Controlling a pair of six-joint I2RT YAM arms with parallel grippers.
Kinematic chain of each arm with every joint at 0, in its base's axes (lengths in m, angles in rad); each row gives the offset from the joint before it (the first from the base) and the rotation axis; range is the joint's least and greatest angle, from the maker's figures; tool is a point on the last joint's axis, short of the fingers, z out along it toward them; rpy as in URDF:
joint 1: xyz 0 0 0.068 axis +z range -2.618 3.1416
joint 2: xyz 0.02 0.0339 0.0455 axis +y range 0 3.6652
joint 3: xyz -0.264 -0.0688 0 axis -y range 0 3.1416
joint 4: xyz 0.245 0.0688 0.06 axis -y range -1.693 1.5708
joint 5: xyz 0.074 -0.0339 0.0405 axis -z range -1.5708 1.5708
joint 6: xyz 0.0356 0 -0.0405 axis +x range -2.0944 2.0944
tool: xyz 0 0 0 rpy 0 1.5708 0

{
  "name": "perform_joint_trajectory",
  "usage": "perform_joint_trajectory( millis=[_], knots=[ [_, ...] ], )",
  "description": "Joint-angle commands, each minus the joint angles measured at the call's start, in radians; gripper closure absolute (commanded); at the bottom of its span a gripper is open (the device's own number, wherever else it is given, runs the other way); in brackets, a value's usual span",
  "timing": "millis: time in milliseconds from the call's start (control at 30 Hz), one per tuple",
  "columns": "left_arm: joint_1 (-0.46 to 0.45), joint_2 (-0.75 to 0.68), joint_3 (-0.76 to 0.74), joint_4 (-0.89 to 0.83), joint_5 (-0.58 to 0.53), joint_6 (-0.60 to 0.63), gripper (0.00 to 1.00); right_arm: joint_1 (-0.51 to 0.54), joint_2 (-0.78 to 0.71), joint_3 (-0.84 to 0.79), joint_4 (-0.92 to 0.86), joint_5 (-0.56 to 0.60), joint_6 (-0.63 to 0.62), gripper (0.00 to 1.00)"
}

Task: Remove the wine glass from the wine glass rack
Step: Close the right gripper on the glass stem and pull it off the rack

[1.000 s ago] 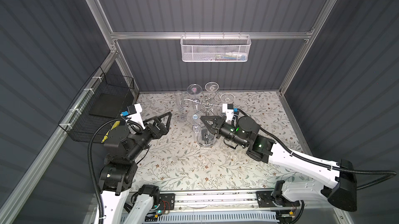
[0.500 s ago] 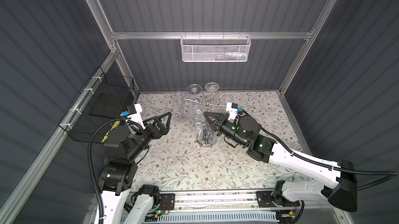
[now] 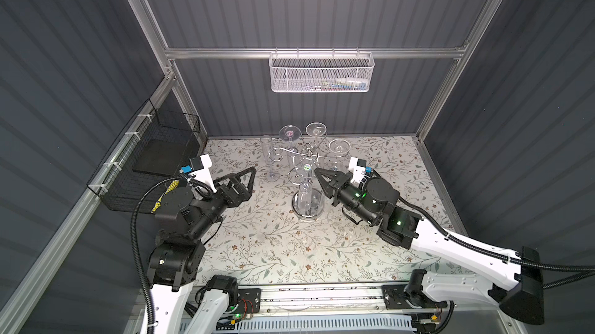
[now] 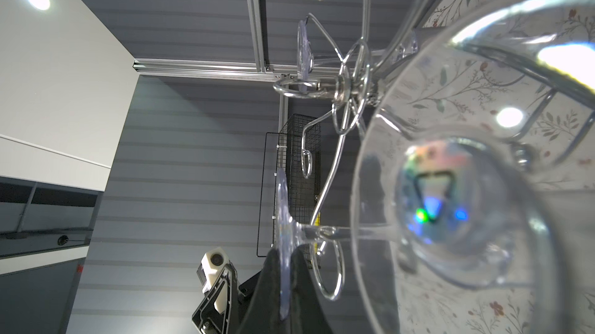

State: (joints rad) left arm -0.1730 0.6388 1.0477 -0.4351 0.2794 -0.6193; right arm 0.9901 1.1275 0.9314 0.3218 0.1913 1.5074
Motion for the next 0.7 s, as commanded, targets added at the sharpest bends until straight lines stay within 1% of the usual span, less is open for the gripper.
perform_joint_trajectory(
  millis=[0, 133, 333, 667],
  knots=[
    [0.007, -0.008, 0.029, -0.027, -0.011, 0.023, 0.00, -0.001, -0.069, -0.027, -0.002, 0.022, 0.007, 1.00],
    [0.007, -0.003, 0.039, -0.031, -0.017, 0.017, 0.01, -0.001, -0.114, -0.050, -0.031, -0.002, -0.004, 1.00],
    [0.007, 0.006, 0.059, -0.046, -0.024, 0.004, 0.00, -0.001, -0.176, -0.080, -0.091, -0.088, -0.030, 1.00],
    [0.007, -0.003, 0.087, -0.062, -0.051, -0.021, 0.01, 0.001, -0.219, -0.070, -0.202, -0.283, -0.086, 1.00]
  ],
)
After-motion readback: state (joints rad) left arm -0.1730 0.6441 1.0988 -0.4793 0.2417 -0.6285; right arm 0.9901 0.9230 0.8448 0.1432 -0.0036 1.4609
